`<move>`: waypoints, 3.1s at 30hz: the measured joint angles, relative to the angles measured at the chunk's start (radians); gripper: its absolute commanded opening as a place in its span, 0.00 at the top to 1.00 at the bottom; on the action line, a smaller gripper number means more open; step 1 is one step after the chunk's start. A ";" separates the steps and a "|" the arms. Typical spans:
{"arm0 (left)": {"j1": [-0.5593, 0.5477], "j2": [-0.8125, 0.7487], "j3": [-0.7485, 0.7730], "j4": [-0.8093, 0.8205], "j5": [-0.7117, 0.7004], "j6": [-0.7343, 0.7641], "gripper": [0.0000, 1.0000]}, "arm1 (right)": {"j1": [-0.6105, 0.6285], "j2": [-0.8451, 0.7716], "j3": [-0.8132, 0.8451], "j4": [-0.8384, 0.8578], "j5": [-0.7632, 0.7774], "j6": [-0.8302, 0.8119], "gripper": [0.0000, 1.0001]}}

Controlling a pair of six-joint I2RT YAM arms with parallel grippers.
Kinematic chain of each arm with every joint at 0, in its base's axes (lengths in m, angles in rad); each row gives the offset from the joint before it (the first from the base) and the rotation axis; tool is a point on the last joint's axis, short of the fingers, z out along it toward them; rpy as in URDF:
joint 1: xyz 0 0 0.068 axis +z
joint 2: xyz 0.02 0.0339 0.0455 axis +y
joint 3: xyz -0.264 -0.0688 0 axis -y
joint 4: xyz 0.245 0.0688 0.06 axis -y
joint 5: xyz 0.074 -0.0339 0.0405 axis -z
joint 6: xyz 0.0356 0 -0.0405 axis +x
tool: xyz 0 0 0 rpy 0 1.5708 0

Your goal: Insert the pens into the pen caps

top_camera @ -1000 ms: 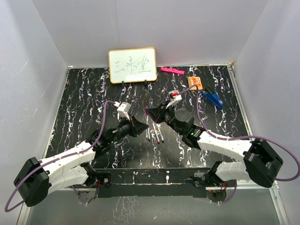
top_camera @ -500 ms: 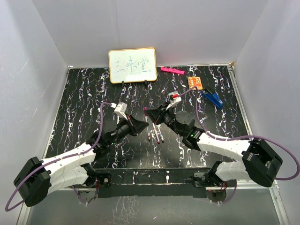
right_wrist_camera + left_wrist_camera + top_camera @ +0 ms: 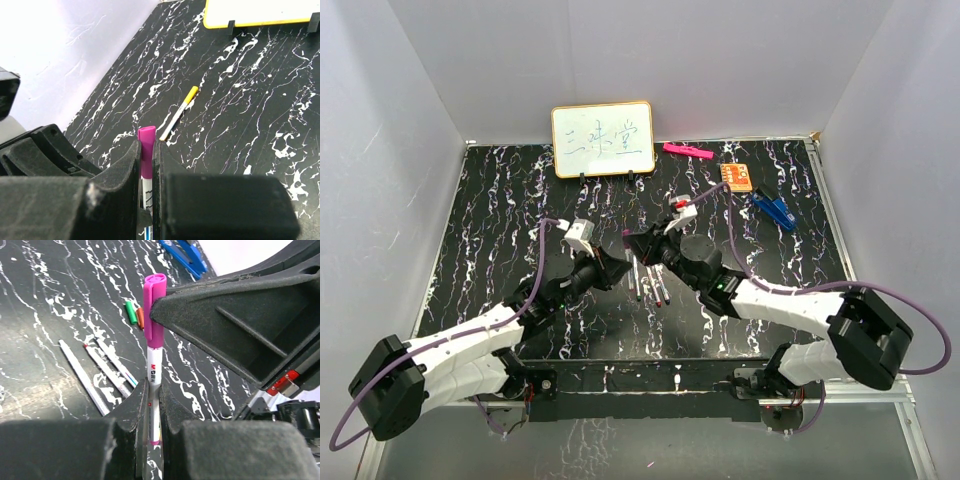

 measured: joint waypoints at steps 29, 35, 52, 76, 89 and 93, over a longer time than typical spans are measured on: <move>0.001 -0.031 0.024 -0.223 -0.173 0.254 1.00 | 0.103 0.190 0.153 -0.121 0.142 0.003 1.00; 0.002 -0.029 0.055 -0.293 -0.171 0.250 1.00 | 0.118 0.190 0.187 -0.172 0.174 -0.006 0.94; 0.016 -0.016 0.108 -0.373 -0.220 0.176 1.00 | 0.131 0.075 0.336 -0.539 0.422 -0.124 0.31; 0.307 0.544 0.480 -0.697 -0.148 0.229 1.00 | -0.178 0.024 0.305 -0.899 0.249 0.031 0.02; 0.394 0.696 0.572 -0.690 -0.095 0.265 1.00 | -0.178 -0.010 0.224 -0.931 0.284 0.027 0.02; 0.416 0.764 0.649 -0.690 -0.086 0.288 1.00 | -0.178 -0.018 0.216 -0.930 0.295 0.027 0.02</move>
